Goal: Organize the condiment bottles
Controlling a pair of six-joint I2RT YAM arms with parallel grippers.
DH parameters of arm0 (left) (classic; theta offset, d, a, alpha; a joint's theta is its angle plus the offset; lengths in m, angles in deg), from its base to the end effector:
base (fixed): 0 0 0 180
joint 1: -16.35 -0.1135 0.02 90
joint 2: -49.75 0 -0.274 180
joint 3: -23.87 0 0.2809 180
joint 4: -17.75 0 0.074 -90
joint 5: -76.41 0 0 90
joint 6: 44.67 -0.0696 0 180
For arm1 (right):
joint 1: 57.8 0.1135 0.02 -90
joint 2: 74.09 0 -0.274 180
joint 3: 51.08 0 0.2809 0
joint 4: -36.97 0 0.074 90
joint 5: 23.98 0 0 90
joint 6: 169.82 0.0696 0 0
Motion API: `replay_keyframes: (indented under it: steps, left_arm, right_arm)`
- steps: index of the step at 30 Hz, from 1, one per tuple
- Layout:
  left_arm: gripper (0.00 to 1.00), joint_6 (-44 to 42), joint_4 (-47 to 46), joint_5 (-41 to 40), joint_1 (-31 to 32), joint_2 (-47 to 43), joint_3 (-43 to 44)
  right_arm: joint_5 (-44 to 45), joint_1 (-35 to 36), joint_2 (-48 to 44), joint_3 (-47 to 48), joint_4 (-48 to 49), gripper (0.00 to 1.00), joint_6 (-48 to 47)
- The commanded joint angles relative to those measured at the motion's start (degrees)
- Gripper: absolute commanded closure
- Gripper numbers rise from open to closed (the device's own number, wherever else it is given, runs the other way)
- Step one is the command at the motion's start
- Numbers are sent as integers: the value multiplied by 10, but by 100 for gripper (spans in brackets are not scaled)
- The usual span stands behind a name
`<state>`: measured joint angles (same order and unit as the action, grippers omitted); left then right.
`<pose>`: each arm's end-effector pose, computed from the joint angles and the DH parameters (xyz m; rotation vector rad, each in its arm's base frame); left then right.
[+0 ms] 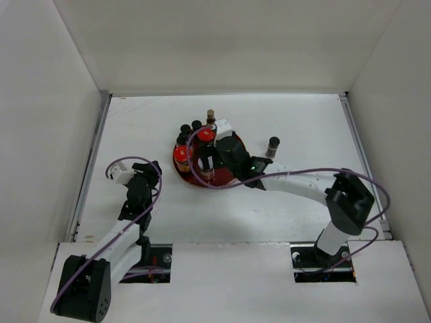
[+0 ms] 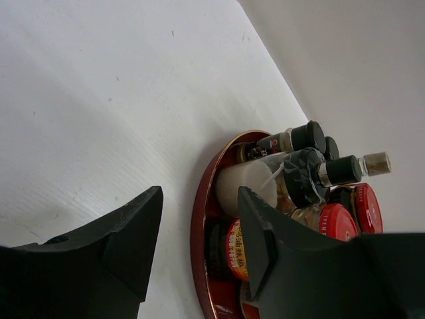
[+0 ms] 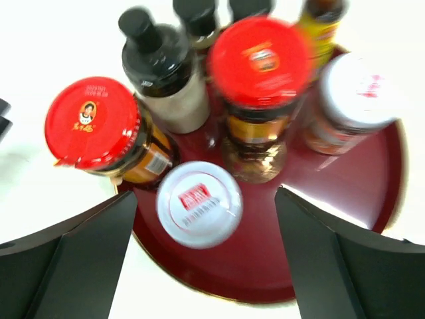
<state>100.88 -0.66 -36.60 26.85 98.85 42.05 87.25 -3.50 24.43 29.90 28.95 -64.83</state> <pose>0.2177 -0.0127 0.1464 -0.9464 1.5264 -0.4727 0.2852 0.3538 0.2399 -0.4489 1.9569 0.4069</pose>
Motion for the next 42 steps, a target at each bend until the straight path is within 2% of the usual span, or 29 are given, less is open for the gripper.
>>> replay_keyframes:
  steps: [1, 3, 4, 6, 7, 9, 10, 12, 13, 15, 17, 23, 28, 30, 33, 36, 42]
  left_arm:
    - [53, 3, -20, 4, -4, -3, 7]
    - [53, 2, -20, 1, -1, 0, 7]
    - [53, 2, -20, 1, 0, 4, 8]
    - [53, 4, -23, 7, 0, 10, 10]
    - [53, 3, -23, 9, 0, 8, 10]
    - [53, 2, -23, 6, 1, 3, 9]
    - [53, 2, -23, 4, 1, 3, 9]
    - [53, 2, -23, 7, 1, 5, 9]
    - [53, 3, -23, 9, 0, 4, 9]
    - [53, 2, -23, 9, -1, -2, 9]
    - [52, 1, -23, 5, 1, 2, 9]
    - [52, 1, -23, 11, 2, 14, 14]
    - [52, 2, -32, 15, 4, 23, 14]
    - [52, 1, -32, 13, 4, 19, 13]
    - [52, 1, -33, 13, 4, 28, 14]
    - [52, 1, -33, 16, 4, 25, 14]
    - [47, 1, -35, 16, 4, 36, 16]
  right_arm:
    - [31, -46, -101, -42, 38, 12, 4]
    - [51, -88, -140, -75, 34, 29, 16]
    - [63, -112, -157, -92, 34, 43, 22]
    - [85, -159, -173, -115, 32, 64, 25]
    - [96, -185, -175, -123, 29, 68, 29]
    - [115, -224, -164, -127, 15, 65, 28]
    - [126, -237, -155, -124, 4, 60, 26]
    - [135, -259, -135, -116, -9, 36, 19]
    - [133, -266, -127, -113, -11, 27, 16]
    - [118, -277, -111, -106, -12, 21, 21]
    - [102, -284, -98, -101, -12, 19, 26]
    - [66, -297, -55, -89, -17, 26, 43]
    - [59, -299, -42, -86, -14, 39, 52]
    - [56, -299, -38, -82, -21, 40, 57]
    - [57, -297, -36, -78, -31, 52, 58]
    - [75, -297, -60, -90, -19, 60, 59]
    - [94, -249, -134, -97, -11, 63, 41]
